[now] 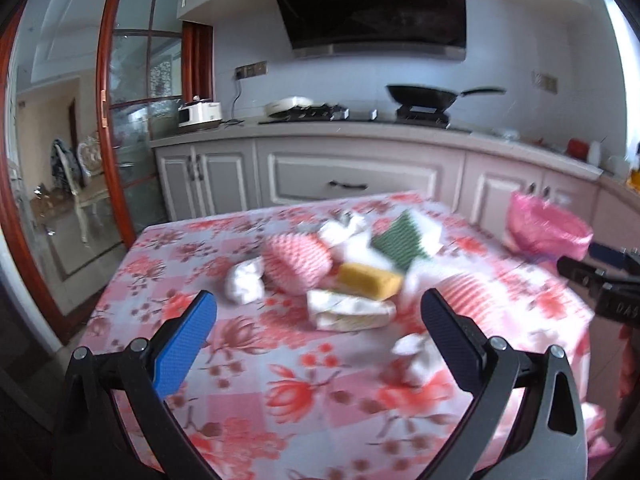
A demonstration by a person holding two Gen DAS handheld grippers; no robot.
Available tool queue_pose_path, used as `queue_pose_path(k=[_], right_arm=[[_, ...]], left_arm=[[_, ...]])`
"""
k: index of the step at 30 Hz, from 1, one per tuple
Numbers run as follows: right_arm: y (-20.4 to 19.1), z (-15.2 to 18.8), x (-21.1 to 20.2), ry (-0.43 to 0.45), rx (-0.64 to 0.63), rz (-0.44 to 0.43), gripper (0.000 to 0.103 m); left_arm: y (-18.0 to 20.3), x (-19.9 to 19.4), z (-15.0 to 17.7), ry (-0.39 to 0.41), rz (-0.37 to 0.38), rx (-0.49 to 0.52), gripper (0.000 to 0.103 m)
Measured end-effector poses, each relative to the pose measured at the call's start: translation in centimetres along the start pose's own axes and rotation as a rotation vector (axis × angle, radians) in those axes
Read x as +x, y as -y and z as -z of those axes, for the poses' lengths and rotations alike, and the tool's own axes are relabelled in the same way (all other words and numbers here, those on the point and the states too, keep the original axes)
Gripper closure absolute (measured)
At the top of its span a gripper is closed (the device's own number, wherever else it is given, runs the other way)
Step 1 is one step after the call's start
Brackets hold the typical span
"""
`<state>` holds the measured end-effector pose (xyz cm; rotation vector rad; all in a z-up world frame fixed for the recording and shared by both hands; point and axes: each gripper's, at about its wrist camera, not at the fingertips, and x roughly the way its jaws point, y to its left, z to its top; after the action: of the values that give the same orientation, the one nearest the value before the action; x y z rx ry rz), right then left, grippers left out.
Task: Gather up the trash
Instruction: 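Grasp the pink foam net with the right tool while the left tool grasps a white tissue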
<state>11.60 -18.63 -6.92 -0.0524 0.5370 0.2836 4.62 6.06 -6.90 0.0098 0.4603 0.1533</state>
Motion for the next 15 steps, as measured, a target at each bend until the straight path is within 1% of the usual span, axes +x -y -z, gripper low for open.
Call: queue_pose_path(k=[4,7,8,11,14,15], right_arm=[[-1.6,-0.2,3.8,-0.048,-0.014,-0.076,0.018],[-2.9,-0.2,7.0,-0.104,-0.022,-0.115,0.018],[-3.3,-0.1,8.1,-0.122,-0.026,-0.129,0.018],[-4.0,0.2,10.1,-0.161,-0.026,-0.15,0.018],[-3.7,0.8,11.6,-0.199,0.017,-0.159,0.018],[-3.7,1.1,11.8,-0.205,0.021,-0.16,0.018]], left_arm=[[-1.1,2.1,1.2,-0.055,-0.002,0.002,0.004],[-1.6,3.5,2.0,-0.079,-0.039,0.012,0.004],[-1.6,3.8,2.2,-0.086,-0.037,0.016,0.004],[-1.8,4.9,3.0,-0.119,0.005,0.014,0.004],[-1.5,5.7,3.4,-0.154,0.014,0.005,0.004],[-1.4,6.0,3.5,-0.168,0.037,-0.004,0.005]])
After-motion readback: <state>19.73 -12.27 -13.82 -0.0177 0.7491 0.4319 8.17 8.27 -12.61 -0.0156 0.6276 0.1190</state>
